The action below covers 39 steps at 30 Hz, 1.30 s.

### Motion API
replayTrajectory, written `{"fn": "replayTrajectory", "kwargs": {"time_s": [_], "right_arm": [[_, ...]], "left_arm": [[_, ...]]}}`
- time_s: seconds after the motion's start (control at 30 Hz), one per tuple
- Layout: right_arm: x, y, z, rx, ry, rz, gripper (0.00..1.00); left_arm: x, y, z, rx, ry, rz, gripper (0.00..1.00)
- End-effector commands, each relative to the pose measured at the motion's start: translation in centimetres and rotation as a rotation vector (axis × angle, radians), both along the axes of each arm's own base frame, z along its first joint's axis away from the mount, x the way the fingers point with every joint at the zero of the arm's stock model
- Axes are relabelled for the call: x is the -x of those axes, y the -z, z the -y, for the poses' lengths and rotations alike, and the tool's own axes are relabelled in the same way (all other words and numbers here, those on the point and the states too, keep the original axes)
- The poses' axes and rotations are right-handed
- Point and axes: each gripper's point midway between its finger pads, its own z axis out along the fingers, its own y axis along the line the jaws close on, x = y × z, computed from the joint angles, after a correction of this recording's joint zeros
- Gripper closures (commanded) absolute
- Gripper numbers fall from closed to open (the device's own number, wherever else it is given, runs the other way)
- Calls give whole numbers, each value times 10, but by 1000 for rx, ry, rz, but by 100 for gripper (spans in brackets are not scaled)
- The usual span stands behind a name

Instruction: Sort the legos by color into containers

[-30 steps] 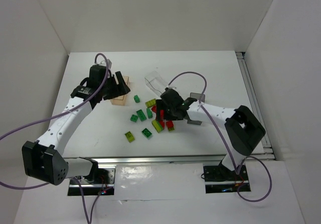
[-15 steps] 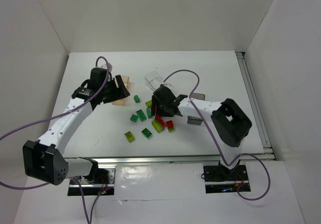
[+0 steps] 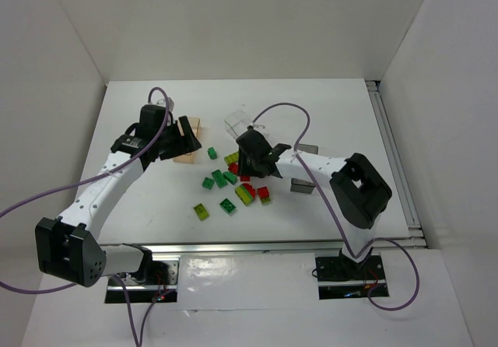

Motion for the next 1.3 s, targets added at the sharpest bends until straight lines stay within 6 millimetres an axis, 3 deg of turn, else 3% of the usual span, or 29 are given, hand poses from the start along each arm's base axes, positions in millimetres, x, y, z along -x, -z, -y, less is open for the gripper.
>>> {"fn": "replayTrajectory", "kwargs": {"time_s": [0.0, 0.13, 0.2, 0.23, 0.27, 0.4, 0.43, 0.47, 0.5, 0.53, 0.57, 0.6, 0.67, 0.7, 0.77, 0.8, 0.83, 0.87, 0.93, 1.07, 1.27], "right_arm": [[-23, -73, -6, -38, 19, 175, 68], [-58, -102, 4, -14, 43, 254, 68], [-81, -93, 11, 35, 49, 263, 68], [-94, -106, 7, 27, 53, 288, 68], [-108, -89, 9, 61, 55, 274, 68], [-152, -77, 4, 80, 87, 268, 66], [-160, -76, 2, 84, 96, 277, 62], [-176, -90, -1, 60, 115, 308, 53], [-185, -73, 2, 79, 124, 287, 35], [-186, -69, -1, 86, 114, 266, 25], [-195, -81, -1, 73, 126, 284, 16], [-196, -77, 1, 89, 131, 276, 16], [-193, -88, 5, 79, 142, 300, 16], [-177, -93, 10, 92, 129, 304, 16], [-162, -102, 15, 80, 130, 332, 27], [-139, -74, 27, 127, 117, 284, 31], [-123, -97, 30, 98, 111, 317, 35], [-114, -96, 37, 95, 111, 320, 35], [-76, -78, 51, 118, 81, 272, 35], [-37, -40, 64, 157, 33, 178, 19], [-30, -3, 61, 208, -31, 95, 15]], "left_arm": [[-1, -7, -6, -10, -1, 33, 21], [-3, -6, -10, 0, -37, 16, 21], [-5, -3, -11, 11, -49, 3, 21], [-6, -3, -15, 11, -61, 3, 21], [-6, -3, -15, 11, -61, 3, 21], [-4, 0, -14, 16, -53, -8, 21], [-5, 3, -17, 14, -63, -17, 21], [-5, 4, -17, 14, -63, -17, 21], [-6, 7, -17, 12, -63, -26, 21], [-6, 7, -17, 6, -56, -24, 21], [-6, 7, -17, 6, -56, -24, 21], [-6, 10, -17, 4, -56, -33, 21], [-5, 13, -17, 2, -56, -42, 21], [-5, 13, -17, 2, -56, -42, 21], [-5, 13, -17, 2, -56, -42, 21], [-4, 10, -17, 4, -56, -33, 21], [-4, 10, -17, 4, -56, -33, 21], [-4, 7, -18, 6, -56, -24, 21], [-4, 8, -19, 0, -63, -22, 21], [-3, 4, -19, 2, -63, -12, 21], [-2, 1, -16, 18, -48, -6, 21]]}}
